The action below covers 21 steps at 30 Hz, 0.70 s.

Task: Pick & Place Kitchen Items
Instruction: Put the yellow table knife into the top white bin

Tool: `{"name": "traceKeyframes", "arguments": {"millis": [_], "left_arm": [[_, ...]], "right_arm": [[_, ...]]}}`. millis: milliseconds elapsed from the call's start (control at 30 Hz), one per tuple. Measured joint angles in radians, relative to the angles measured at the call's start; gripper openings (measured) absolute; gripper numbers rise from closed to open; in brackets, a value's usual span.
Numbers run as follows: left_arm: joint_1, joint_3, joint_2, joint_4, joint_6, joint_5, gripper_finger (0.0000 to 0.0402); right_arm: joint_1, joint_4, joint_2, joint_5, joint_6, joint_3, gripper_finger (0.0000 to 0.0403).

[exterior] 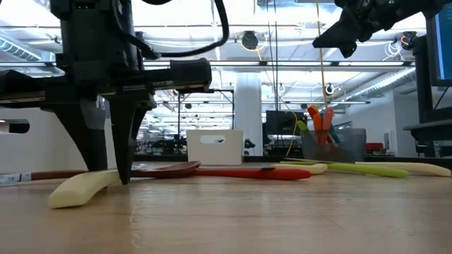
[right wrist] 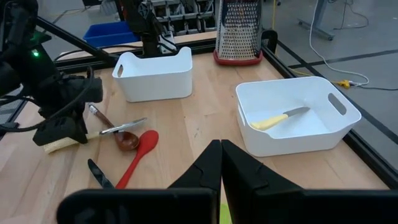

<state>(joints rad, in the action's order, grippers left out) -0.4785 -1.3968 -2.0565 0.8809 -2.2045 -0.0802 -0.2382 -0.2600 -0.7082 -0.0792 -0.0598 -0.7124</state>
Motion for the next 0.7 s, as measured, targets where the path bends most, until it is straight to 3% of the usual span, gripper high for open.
{"name": "traceKeyframes", "arguments": {"millis": [367,533,700], "left_arm": [[-0.031,0.004,0.138,0.105,-0.068,-0.11,0.0034],[-0.035,0.003,0.24,0.056,-0.045,-0.277,0.0034],[-0.02,0.001,0.365,-0.02,0.091,-0.503,0.0034]], "right_arm": [[0.0,0.0,0.0,0.0,0.023,0.0,0.0003],[0.0,0.0,0.0,0.0,0.023,0.0,0.0003],[0.0,0.0,0.0,0.0,0.023,0.0,0.0003]]}}
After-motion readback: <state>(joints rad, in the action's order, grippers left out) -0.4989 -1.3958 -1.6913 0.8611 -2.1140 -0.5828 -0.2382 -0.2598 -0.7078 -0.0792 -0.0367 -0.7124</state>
